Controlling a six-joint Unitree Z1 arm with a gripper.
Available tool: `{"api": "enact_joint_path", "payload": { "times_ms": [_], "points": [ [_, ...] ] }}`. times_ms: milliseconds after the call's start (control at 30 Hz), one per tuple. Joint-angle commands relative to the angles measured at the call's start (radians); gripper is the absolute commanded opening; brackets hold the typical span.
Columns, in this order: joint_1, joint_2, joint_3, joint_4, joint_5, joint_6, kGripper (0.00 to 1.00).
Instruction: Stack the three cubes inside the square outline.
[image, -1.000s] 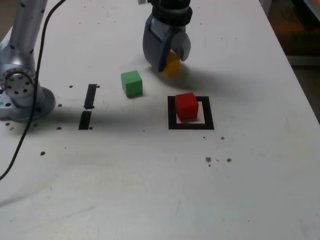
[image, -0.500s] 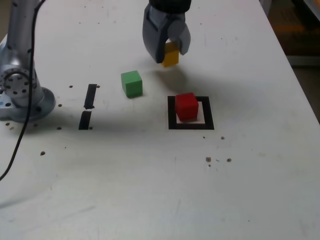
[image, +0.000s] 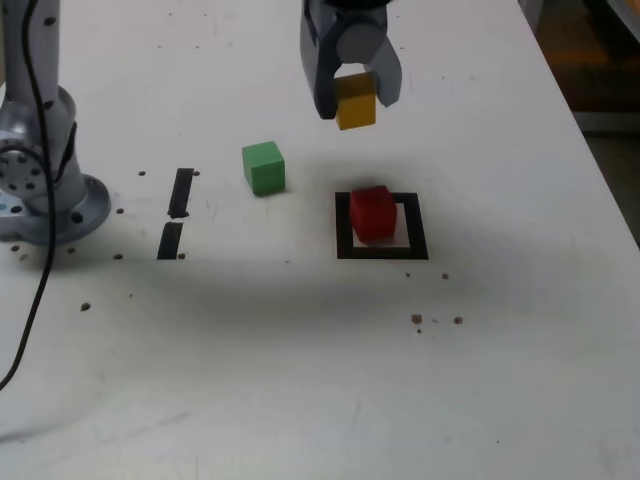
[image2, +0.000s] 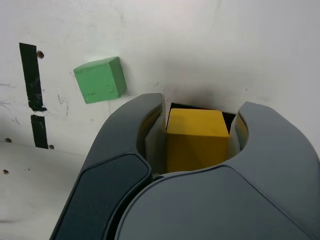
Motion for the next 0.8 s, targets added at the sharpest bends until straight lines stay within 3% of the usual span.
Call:
{"api": "enact_joint_path", "payload": {
  "times_ms": [0,367,767],
  "points": [
    [-0.042,-0.003,0.005,0.004,-0.003,-0.002,0.28],
    [-0.148,0.004,0.006,-0.001,-0.034,-0.055,0.29],
    [-0.151,0.029,0.029,-0.028,-0.054,-0.067,0.42]
  ]
}}
